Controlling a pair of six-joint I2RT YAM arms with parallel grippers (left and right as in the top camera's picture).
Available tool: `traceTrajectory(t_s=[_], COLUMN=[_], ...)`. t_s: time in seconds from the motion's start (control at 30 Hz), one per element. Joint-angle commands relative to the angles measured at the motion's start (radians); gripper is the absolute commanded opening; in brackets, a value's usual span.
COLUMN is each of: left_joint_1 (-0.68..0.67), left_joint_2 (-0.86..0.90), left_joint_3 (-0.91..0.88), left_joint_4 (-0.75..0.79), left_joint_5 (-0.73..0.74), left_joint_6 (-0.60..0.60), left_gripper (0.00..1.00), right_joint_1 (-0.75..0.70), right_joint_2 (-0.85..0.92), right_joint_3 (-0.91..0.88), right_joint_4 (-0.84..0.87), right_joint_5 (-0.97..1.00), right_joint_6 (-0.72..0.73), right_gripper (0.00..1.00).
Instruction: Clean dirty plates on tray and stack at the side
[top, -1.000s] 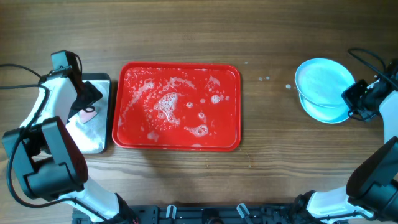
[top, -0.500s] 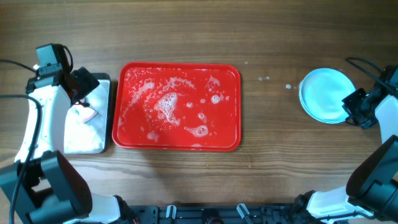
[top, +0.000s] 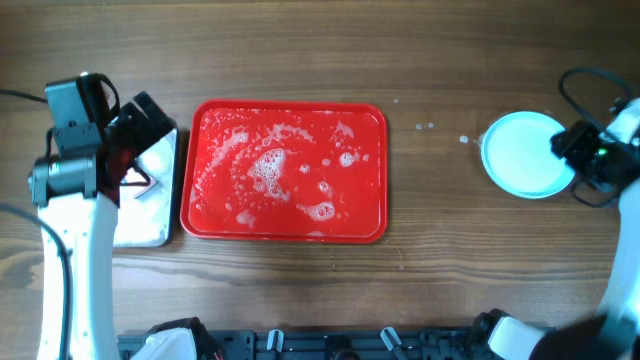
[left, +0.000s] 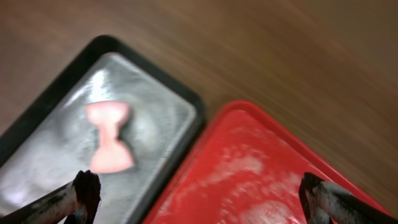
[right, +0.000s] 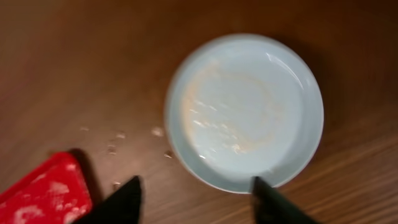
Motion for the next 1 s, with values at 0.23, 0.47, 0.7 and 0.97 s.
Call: traceTrajectory(t_s=[0.23,0.47,0.7,0.97], left_joint_1=[-0.077,-0.077,-0.077,-0.077], left_joint_2=[-0.154,-0.139,-0.139,-0.139], left_joint_3=[0.016,0.016,0.016,0.016], left_joint_4=[-0.143,-0.154,-0.154,-0.154], left_joint_5=[0.263,0.262,0.262,0.262], left_joint_6=[0.203,0.203,0.203,0.203], left_gripper=[1.0,1.0,1.0,1.0], right_joint_1=[-0.003,0.022,0.027,0.027], right_joint_2=[-0.551,-0.623,-0.62,-0.62], right_joint_3=[0.032,0.032,0.032,0.029], right_joint_4=[-0.087,-0.141,-0.172,-0.257], right_joint_5=[-0.132,-0.225,-0.377,-0.369], right_joint_6=[-0.199,-0.158,0.088,0.229], right_gripper=[1.0,1.0,1.0,1.0])
